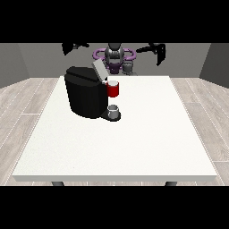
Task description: Insert the coffee pod into the coffee machine and close the lid
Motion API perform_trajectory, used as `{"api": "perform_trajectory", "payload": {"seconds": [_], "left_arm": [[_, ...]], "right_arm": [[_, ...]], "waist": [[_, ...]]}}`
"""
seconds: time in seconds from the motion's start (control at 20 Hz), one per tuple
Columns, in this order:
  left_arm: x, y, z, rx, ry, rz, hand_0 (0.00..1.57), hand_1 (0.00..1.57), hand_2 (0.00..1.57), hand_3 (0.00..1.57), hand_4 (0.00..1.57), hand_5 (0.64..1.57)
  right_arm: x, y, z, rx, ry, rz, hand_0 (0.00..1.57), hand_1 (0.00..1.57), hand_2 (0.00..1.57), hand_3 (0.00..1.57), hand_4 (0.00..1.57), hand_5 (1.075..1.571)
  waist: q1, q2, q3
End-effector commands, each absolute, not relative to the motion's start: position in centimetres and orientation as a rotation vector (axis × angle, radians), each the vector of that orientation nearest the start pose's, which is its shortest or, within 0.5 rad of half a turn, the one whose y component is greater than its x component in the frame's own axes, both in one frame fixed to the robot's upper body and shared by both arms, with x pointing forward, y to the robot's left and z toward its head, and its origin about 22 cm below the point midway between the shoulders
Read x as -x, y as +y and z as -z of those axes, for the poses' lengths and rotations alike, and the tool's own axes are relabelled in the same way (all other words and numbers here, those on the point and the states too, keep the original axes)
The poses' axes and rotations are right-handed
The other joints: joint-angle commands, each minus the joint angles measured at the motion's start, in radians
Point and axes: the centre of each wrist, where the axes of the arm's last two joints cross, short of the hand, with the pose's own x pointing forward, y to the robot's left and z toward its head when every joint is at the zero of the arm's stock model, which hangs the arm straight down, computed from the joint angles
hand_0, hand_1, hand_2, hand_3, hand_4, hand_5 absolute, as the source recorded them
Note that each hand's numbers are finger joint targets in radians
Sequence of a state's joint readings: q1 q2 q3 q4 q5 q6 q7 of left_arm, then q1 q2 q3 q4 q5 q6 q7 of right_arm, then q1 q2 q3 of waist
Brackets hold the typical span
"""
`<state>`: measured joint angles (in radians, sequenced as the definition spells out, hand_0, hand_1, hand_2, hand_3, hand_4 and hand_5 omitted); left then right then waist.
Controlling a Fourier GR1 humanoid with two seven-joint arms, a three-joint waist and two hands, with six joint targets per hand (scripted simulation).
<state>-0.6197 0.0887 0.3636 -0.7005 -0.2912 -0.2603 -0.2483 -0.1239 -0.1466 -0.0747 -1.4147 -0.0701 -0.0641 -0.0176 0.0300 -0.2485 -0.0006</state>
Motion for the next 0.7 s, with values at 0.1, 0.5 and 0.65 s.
{"api": "perform_trajectory", "payload": {"seconds": [0.1, 0.5, 0.65], "left_arm": [[-35.9, 24.9, 3.3, 0.116, -1.463, 0.213, 0.0, 0.0, 0.0, 0.0, 0.0, 1.571], [-34.3, 25.5, 2.6, 0.156, -1.508, 0.191, 0.0, 0.0, 0.0, 0.0, 0.09, 1.571], [-34.1, 24.5, 1.5, 0.194, -1.554, 0.2, 0.0, 0.0, 0.0, 0.0, 0.11, 1.571]], "right_arm": [[-29.0, -27.1, -4.3, 0.063, -1.608, -0.053, 0.0, 0.0, 0.0, 0.0, 0.0, 1.571], [-29.6, -23.9, -3.9, 0.057, -1.645, -0.168, 0.0, 0.0, 0.0, 0.0, 0.24, 1.571], [-30.9, -25.2, -4.3, 0.042, -1.661, -0.178, 0.0, 0.0, 0.0, 0.0, 0.0, 1.571]], "waist": [[0.031, -0.012, 0.0005], [0.095, 0.044, 0.0008], [0.129, 0.083, 0.0009]]}}
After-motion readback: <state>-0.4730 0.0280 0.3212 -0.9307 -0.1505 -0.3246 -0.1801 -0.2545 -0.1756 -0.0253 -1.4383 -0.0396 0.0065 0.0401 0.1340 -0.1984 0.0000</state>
